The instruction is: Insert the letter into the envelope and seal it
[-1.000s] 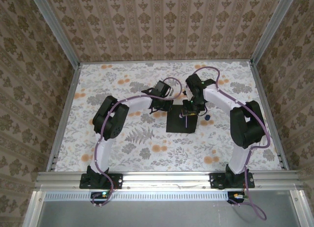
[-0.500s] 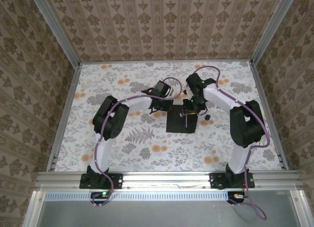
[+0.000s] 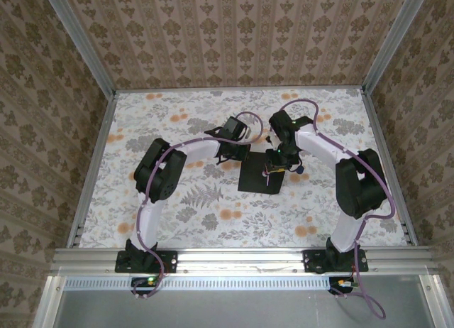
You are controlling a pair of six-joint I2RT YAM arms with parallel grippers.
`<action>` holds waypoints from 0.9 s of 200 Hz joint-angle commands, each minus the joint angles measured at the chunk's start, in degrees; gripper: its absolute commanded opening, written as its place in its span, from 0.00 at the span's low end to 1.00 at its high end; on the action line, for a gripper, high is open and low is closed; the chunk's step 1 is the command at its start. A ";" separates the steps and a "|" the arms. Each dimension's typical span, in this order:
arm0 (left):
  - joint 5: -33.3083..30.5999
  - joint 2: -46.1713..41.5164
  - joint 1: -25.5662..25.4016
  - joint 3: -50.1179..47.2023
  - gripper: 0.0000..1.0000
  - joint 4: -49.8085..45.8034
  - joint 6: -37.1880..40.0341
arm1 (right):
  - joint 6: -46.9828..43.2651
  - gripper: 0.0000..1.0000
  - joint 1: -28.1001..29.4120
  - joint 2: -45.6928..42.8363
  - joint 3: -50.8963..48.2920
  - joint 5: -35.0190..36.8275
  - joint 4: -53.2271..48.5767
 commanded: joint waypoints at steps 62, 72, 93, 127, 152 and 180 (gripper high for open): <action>-1.08 -1.14 -0.33 -0.85 0.00 -3.62 -0.86 | -2.54 0.14 -1.43 6.45 5.67 2.77 -1.73; -1.17 -1.23 -0.31 -0.97 0.00 -3.63 -0.95 | -2.72 0.14 -1.83 6.94 6.55 3.02 -1.79; -1.39 -1.54 -0.31 -1.20 0.00 -3.64 -1.26 | -2.80 0.14 -2.23 7.40 8.21 3.14 -2.35; -1.72 -1.58 -0.35 -1.27 0.00 -4.04 -3.02 | -2.49 0.14 -1.99 6.10 8.18 2.27 -2.99; -1.85 -1.19 -0.43 -1.03 0.00 -4.47 -4.40 | -2.20 0.14 -1.23 4.28 6.36 1.82 -3.35; -2.02 -0.97 -0.53 -0.71 0.00 -5.07 -5.05 | -1.75 0.14 -0.67 2.03 4.02 1.25 -3.63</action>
